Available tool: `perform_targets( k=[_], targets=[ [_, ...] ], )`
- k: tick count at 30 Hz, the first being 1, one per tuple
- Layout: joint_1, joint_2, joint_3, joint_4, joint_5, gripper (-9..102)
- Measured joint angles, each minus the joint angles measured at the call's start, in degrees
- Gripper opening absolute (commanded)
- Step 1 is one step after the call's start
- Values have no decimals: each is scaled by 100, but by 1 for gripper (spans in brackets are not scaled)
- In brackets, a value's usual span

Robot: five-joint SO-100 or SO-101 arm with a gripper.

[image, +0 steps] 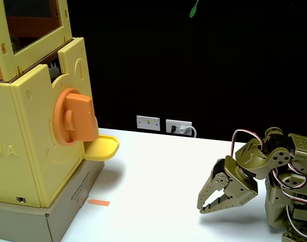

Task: Turn the button of vending machine.

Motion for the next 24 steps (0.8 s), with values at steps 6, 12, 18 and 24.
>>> perform_targets(
  k=[6,12,18,24],
  targets=[
    [-167,0,0,-141,18,-1],
    [-193,0,0,-141,18,-1],
    [-211,0,0,-158,18,-1],
    [-149,0,0,-167,97,-1]
  ],
)
